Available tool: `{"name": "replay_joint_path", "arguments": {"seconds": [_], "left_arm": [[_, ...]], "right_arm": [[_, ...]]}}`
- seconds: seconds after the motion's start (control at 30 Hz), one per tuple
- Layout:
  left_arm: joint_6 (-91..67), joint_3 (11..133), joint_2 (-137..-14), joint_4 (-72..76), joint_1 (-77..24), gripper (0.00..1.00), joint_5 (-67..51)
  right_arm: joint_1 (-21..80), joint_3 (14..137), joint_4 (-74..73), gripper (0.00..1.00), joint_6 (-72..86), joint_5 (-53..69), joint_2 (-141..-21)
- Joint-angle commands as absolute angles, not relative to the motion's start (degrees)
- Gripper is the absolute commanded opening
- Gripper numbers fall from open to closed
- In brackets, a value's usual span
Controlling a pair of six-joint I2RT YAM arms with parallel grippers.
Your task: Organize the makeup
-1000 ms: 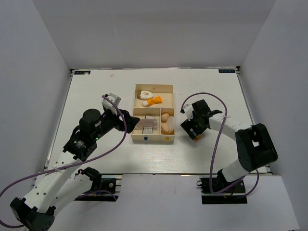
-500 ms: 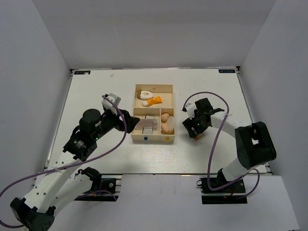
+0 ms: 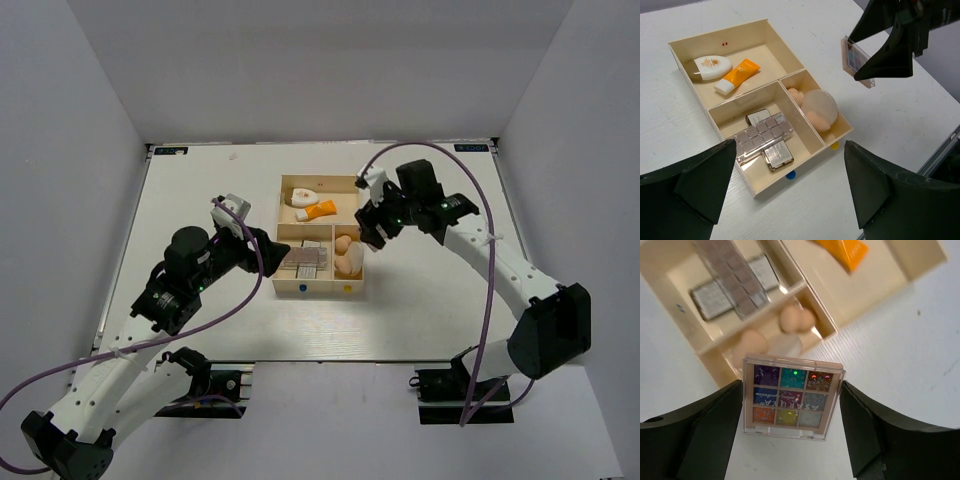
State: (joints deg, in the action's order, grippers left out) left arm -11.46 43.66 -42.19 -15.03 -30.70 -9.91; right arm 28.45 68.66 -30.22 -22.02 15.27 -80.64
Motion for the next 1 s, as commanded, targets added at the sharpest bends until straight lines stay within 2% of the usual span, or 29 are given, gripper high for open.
{"name": "replay_joint_path", "arguments": {"seconds": [0.0,0.33,0.47,0.57,0.6,0.63,0.7,0.8,0.97], "left_arm": [[-11.51,45.18,-40.52,-15.12,-30.41,0.98,-9.76],[-10.81,44.03,-38.06,-13.54,-30.41,0.98,-8.79],[-10.55,44.03,-38.41,-13.62,-30.41,0.98,-8.44],[-10.55,44.03,-38.50,-13.62,-30.41,0.98,-8.52],[-10.55,44.03,-38.50,-13.62,-30.41,0.98,-8.53],[-10.63,44.03,-38.50,-13.62,-30.41,0.98,-8.53],[-10.63,44.12,-38.67,-13.80,-30.41,0.98,-8.53],[-10.55,44.03,-38.93,-13.71,-30.41,0.98,-8.61],[-10.46,43.95,-39.37,-13.80,-30.41,0.98,-8.00]], "right_arm": [[32.86,75.21,-33.05,0.33,-20.83,19.78,-84.19],[44.37,95.26,-37.00,0.32,-22.06,19.07,-104.92],[45.61,100.01,-38.41,0.36,-22.06,18.11,-110.47],[46.14,99.15,-37.62,0.50,-22.06,16.88,-112.50],[46.23,98.62,-37.27,0.59,-22.06,16.44,-112.67],[46.23,97.57,-37.00,0.63,-22.15,15.65,-112.94],[46.06,96.86,-36.83,0.83,-22.06,15.38,-112.94],[46.32,95.63,-36.48,0.89,-21.97,15.03,-111.63],[45.70,92.48,-35.07,0.89,-21.71,14.33,-106.45]]}}
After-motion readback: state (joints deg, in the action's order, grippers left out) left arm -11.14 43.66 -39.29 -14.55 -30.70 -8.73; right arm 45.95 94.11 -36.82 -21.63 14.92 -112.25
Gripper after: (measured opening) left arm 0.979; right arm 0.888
